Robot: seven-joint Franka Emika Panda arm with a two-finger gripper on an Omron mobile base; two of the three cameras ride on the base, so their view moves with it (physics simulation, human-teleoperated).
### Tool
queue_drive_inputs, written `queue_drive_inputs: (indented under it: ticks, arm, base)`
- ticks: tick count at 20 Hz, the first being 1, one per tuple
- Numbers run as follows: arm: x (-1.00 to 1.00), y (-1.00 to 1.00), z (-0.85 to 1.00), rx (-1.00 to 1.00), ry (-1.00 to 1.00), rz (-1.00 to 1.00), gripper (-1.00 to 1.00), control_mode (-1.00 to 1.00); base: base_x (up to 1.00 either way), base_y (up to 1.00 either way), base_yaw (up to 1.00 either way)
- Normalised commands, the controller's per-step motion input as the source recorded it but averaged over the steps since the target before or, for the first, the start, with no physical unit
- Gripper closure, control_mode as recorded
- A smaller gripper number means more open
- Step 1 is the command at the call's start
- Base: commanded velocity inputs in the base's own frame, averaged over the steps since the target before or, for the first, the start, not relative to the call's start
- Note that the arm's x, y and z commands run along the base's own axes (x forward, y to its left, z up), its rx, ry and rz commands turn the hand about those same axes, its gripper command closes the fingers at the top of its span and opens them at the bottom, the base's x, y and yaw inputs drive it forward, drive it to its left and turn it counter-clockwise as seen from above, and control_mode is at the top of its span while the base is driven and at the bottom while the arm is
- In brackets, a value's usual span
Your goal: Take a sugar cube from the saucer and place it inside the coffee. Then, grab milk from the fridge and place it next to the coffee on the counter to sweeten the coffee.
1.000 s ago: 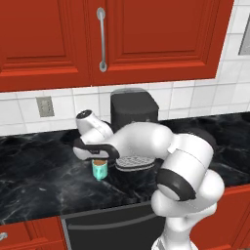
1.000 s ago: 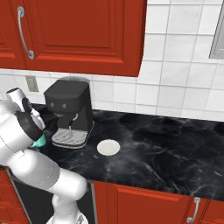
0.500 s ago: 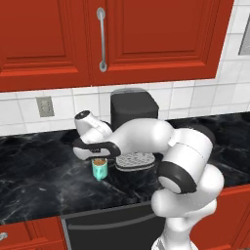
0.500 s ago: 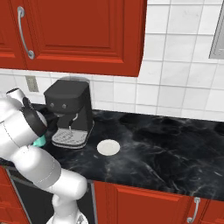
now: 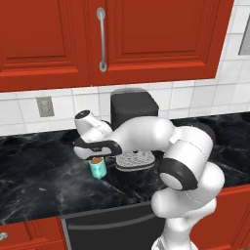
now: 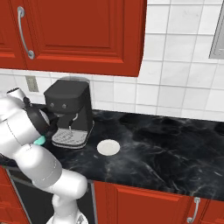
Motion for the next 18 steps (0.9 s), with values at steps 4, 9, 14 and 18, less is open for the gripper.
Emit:
queue_drive_inputs:
  ticks: [4,9,14,18]
  arm:
    - [-0.07,-0.05,0.11,0.04,-0.01,0.0,-1.0,-1.0]
    - [-0.2,-0.07,0.05,0.04,-0.01,0.0,-1.0,-1.0]
    - [-0.43,-0.25,0.32,0.05,-0.07,0.0,-1.0,-1.0]
    - [-0.97,-0.43,0.84,0.04,-0.22,0.0,-1.0,-1.0]
  base:
    - [0.0,0.0,0.0]
    - [0.0,0.0,0.0]
    - [0.0,0.0,0.0]
    - [0.0,0.0,0.0]
